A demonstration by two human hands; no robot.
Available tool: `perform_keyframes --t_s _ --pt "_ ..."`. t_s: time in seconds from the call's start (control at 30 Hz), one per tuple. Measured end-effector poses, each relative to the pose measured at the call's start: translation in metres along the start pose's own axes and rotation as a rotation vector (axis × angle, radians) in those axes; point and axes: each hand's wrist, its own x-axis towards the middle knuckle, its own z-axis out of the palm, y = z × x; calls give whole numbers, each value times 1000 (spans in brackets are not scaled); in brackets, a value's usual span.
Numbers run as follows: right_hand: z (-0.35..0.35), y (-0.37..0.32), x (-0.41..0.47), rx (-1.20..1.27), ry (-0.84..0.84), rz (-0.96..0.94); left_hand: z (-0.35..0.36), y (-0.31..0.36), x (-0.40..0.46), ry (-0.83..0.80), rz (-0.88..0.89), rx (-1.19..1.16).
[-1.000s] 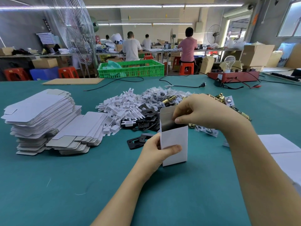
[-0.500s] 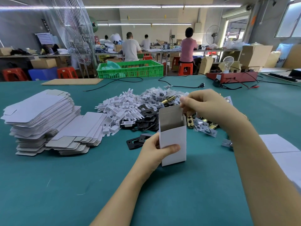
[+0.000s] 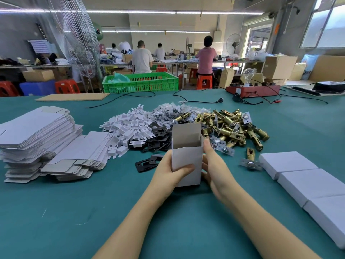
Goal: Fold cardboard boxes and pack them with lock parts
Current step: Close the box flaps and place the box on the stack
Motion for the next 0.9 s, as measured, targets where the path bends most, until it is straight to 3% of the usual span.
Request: perform_keyframes --t_s 0.1,0.27,0.4,0.57,0.7,0.9 --pt "5 7 -2 82 -41 11 5 0 -2 25 35 8" --pt "4 6 2 133 -109 18 9 7 -3 -52 -102 -319" --pt "6 7 2 139 -115 28 13 7 2 40 -161 -325" --pt "5 8 3 130 -120 32 13 9 -2 -71 -96 -380" --pt "5 8 2 89 -117 15 15 11 -1 48 -110 -327" --pt "5 3 -1 94 -164 0 13 13 3 30 -64 -370"
